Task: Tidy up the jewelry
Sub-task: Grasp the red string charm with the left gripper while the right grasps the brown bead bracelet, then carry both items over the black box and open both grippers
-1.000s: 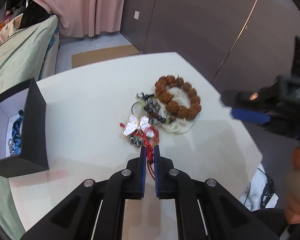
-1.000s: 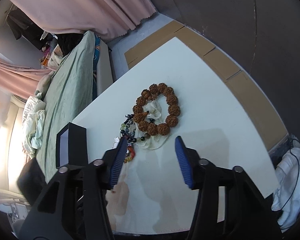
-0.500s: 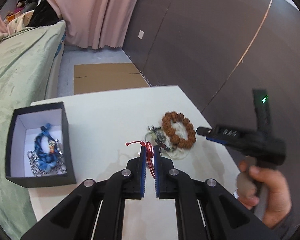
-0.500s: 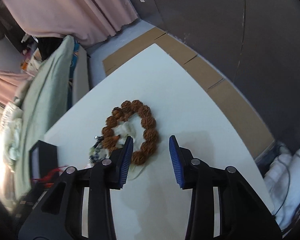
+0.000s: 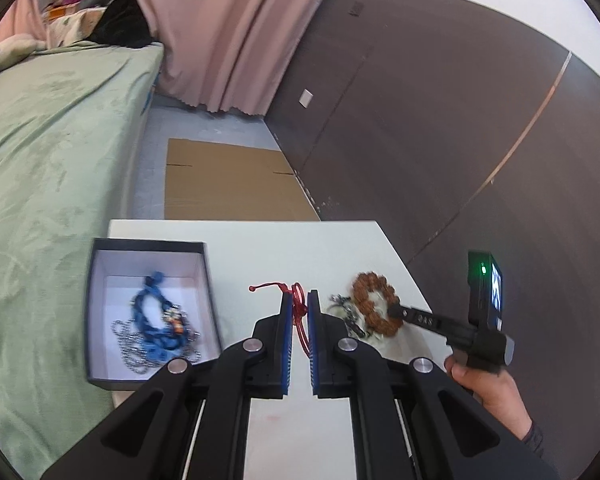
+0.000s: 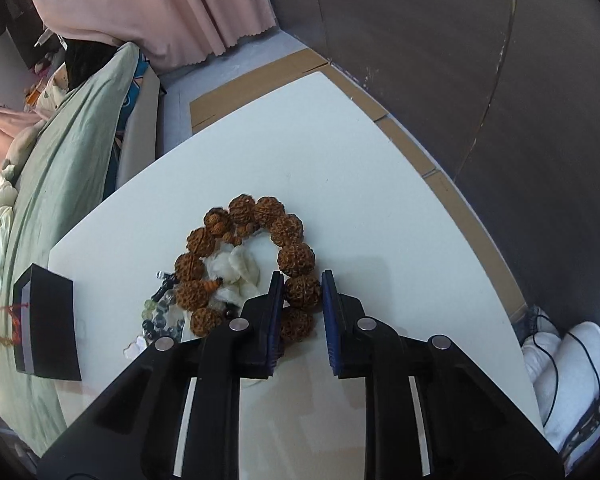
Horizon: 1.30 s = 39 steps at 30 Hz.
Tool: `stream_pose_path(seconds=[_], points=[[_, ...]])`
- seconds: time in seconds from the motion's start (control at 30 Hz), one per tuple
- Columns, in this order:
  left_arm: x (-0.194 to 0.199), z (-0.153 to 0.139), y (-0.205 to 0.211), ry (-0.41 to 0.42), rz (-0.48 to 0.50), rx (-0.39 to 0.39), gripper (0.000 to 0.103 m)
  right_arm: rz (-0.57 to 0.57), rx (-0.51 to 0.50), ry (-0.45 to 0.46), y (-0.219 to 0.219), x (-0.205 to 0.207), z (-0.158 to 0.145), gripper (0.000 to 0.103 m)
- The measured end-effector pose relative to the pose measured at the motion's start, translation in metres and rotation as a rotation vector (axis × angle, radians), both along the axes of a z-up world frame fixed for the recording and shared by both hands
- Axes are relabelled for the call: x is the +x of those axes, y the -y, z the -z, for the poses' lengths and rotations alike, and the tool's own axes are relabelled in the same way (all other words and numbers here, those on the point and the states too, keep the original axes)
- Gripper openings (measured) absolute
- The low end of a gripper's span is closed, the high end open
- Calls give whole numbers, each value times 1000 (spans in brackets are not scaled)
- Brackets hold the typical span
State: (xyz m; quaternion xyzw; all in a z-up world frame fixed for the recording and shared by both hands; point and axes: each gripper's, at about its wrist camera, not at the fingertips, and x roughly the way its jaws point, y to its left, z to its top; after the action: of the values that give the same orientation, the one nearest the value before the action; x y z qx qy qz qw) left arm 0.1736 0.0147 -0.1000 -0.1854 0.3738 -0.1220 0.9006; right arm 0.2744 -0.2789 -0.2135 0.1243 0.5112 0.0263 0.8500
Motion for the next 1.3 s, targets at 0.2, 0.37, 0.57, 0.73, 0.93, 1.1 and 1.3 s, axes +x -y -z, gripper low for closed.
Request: stream_pose_path(seconds=[0.2,0.37,0.57,0.73,0.93,1.1,1.3], points=[[-6,-9,-28,5,-56,-23,5,4,94,97,0,-17,-30,19],[-8,-13,-42,1,-78,-48,5,-56,117,201,-21,-33,-60,19],[-5,-9,-50,-22,-80,-79,7,-127,125,275,-44,-42,-83,19],[-6,-6,-68,-30,-127,-120,56,-160,138,289,-67,-50,-96,19],[-15,-20,-97,7,-161,-175,66,-223,114,307,-101,-61,-119,19],[-24,-30,-127,15,-166,-204,88,-308,82,309,-146,-69,-141,19],[-38,-39,-150,2,-138,-180,94,-380,37,283,-191,-73,-145,19]])
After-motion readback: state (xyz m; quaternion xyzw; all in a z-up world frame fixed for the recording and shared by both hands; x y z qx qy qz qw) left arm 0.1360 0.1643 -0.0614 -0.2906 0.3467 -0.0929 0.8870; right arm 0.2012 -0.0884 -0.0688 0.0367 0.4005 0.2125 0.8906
